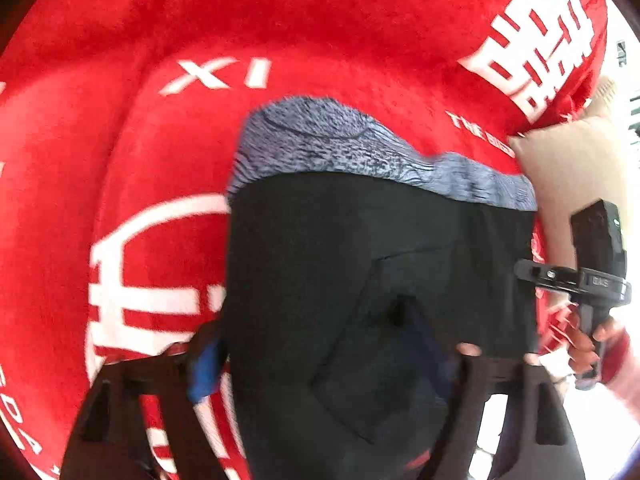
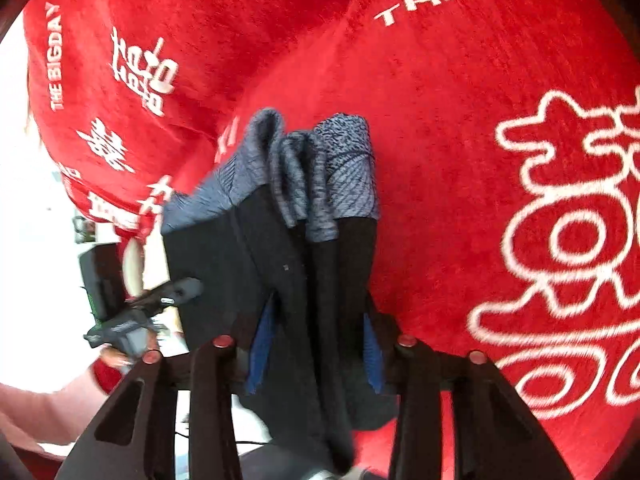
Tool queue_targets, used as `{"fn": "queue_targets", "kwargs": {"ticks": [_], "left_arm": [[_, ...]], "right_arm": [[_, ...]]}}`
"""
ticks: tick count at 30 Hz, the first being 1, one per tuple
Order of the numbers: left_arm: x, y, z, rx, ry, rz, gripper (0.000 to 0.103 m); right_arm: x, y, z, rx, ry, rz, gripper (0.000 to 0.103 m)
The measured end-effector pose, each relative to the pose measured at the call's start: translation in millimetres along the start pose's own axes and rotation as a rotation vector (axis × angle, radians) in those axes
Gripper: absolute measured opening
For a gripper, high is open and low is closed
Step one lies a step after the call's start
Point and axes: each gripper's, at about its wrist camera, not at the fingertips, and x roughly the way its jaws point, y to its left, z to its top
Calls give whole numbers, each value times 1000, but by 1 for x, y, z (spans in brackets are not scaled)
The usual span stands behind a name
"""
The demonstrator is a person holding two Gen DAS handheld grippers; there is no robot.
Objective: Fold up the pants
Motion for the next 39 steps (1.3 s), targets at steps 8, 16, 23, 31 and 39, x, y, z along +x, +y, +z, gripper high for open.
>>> {"fn": "queue_targets", "kwargs": {"ticks": [8, 16, 23, 31, 39], "left_arm": [[-9, -6, -2, -25, -31, 141, 101], [-56, -29, -16, -74, -74, 322, 101], [-80, -68, -47, -67, -33, 385, 101], [-103, -90, -69, 26, 12, 405, 101], [-136, -96, -81, 102, -12, 460, 101]], "right_arm": [[-1, 5, 0, -11, -22, -85, 60], [-33, 20, -18, 27, 3, -253, 77], [-62, 46, -45, -6, 11, -361, 91], [-81, 103, -81, -43, -88, -473, 103], [-91, 157, -108, -42, -143, -606, 103]]}}
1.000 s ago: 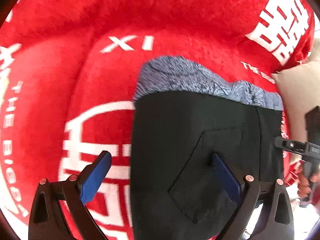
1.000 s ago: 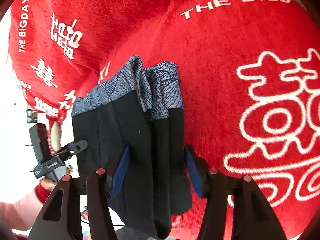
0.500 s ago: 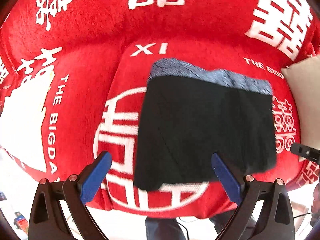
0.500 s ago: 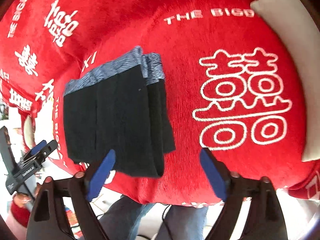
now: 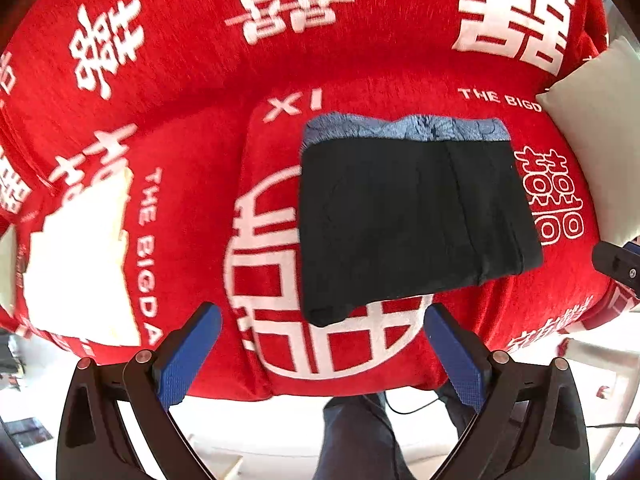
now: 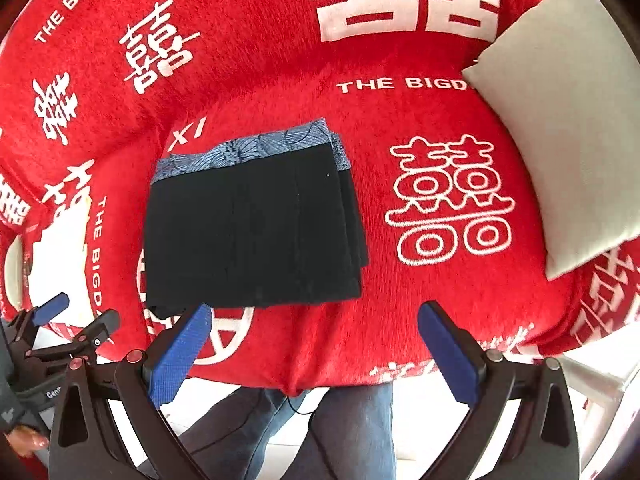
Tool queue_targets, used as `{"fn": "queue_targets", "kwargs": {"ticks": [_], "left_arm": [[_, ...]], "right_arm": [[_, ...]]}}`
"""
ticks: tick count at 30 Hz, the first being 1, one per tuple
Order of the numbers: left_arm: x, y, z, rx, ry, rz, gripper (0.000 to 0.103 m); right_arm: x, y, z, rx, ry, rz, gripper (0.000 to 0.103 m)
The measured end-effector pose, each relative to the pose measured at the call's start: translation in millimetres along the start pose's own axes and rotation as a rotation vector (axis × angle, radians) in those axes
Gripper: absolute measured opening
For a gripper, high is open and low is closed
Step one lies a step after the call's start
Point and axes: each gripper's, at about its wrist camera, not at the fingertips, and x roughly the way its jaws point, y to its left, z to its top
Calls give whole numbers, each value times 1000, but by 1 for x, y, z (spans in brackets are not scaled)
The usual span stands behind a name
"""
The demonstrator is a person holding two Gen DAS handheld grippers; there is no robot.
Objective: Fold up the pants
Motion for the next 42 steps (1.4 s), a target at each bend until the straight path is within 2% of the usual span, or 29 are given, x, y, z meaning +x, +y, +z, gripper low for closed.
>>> {"fn": "queue_targets", "kwargs": {"ticks": [3, 6, 14, 34, 42], "left_arm": [[-12, 0, -5, 33, -24, 17, 101], [-20, 1, -8, 50, -29, 1, 101], [-31, 7, -11, 36, -28, -10, 101], [-38, 8, -13, 39, -51, -35, 101], [-43, 10, -15, 49, -95, -22, 101]], "right_arm": [[-14, 10, -8, 19, -12, -23, 103], [-19, 19, -12, 21, -11, -44, 103], [-26, 34, -23, -9, -2, -101, 103], [-38, 41, -29, -26, -19, -109, 103], [-42, 44, -28, -39, -35, -129, 103]]}}
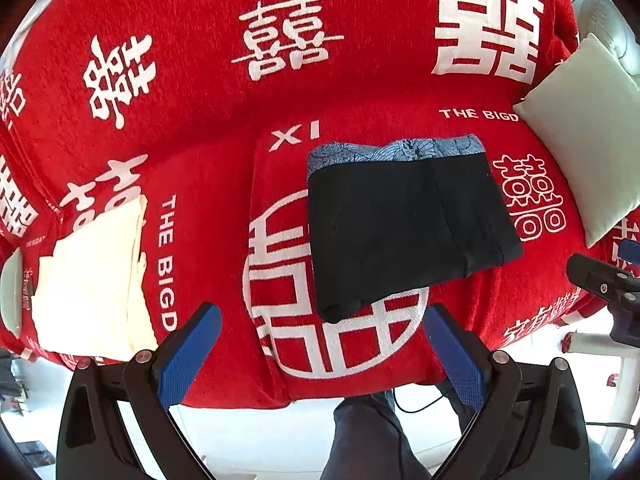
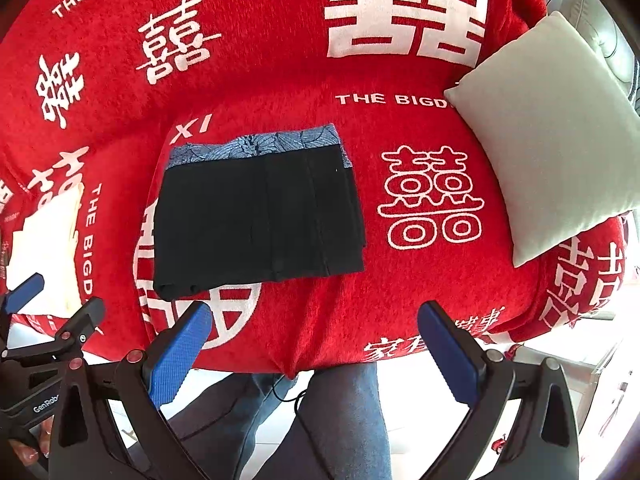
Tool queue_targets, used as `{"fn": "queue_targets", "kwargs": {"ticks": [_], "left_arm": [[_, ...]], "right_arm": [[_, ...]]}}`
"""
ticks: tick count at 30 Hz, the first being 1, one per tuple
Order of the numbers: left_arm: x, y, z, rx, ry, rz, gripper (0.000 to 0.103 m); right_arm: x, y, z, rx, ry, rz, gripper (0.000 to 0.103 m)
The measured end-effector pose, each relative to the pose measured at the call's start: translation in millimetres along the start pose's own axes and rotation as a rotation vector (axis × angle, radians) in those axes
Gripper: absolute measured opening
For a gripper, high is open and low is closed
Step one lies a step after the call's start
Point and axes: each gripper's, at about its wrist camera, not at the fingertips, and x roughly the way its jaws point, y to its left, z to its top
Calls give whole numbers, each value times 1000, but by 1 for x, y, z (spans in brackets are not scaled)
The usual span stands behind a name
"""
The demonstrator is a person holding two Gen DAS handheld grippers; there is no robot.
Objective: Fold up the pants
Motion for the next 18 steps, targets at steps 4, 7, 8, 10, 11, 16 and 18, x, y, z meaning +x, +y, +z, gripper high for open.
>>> {"fn": "queue_targets", "kwargs": {"ticks": [4, 7, 8, 10, 11, 16, 18], "left_arm": [[-2, 0, -1, 6, -8, -8, 101], [-2, -2, -2, 29, -11, -6, 101], [-2, -3, -2, 35, -12, -7, 101], [-2, -5, -2, 45, -11, -14, 101], [-1, -6, -2, 47, -11, -17, 101], [0, -6, -3, 60, -14, -21, 101], [1, -5, -3, 55, -15, -25, 101]], "right_arm": [[-2, 5, -1, -9, -9, -5, 103], [-5, 9, -3, -17, -22, -6, 103], [-6, 10, -3, -16, -25, -4, 103], [-6, 11, -5, -9, -26, -4, 103], [-6, 11, -6, -4, -26, -3, 103], [-5, 10, -9, 16, -28, -15, 103], [-4, 10, -9, 18, -25, -21, 103]]}}
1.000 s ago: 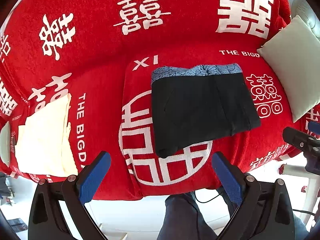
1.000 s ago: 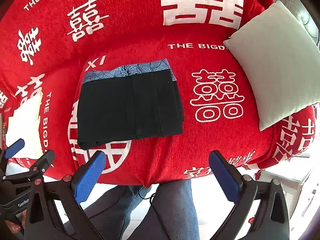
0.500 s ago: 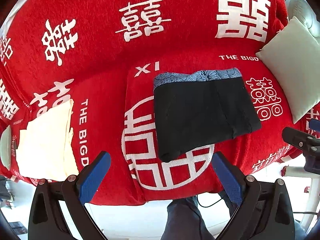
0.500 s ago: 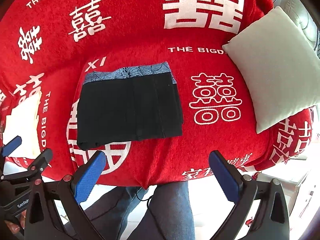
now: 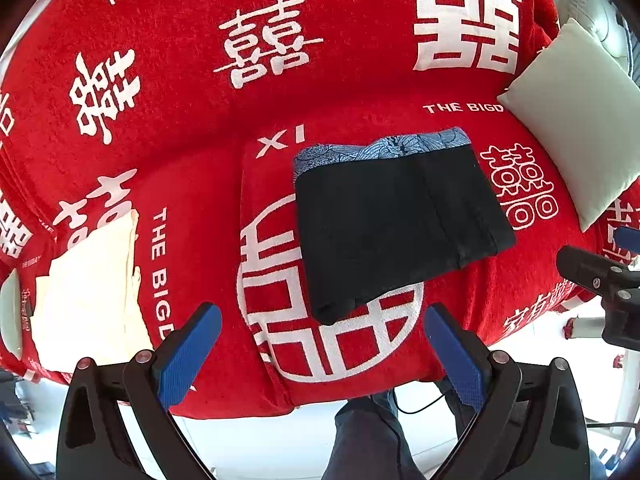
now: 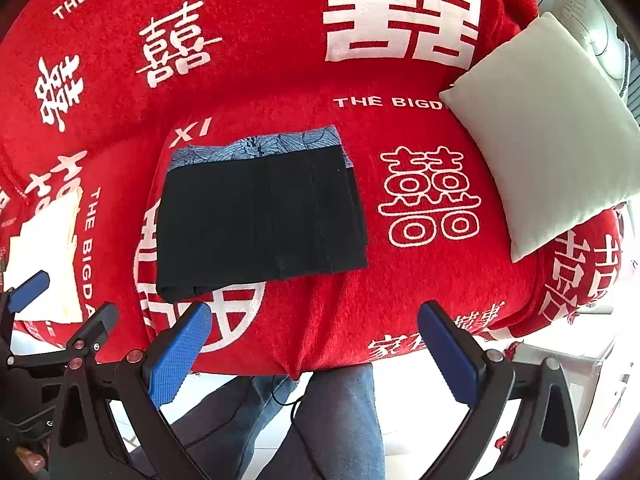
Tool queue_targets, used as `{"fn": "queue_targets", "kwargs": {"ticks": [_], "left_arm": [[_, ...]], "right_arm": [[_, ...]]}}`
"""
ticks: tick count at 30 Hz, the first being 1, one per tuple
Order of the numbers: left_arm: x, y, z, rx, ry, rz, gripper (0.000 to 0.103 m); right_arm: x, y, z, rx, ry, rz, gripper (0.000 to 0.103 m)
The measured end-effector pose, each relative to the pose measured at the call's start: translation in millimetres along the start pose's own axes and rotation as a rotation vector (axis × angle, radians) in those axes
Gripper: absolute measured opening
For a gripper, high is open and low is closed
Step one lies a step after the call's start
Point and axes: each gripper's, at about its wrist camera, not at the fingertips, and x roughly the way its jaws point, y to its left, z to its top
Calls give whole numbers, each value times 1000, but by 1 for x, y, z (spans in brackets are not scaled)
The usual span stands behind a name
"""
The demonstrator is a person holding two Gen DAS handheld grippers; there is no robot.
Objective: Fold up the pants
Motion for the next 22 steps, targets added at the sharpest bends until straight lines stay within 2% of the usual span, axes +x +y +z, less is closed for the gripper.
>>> {"fn": "queue_targets", "kwargs": {"ticks": [22], "left_arm": [[11, 1, 7, -20, -8, -54, 101]], "right_arm": [[8, 18, 9, -45, -3, 1, 103]]}}
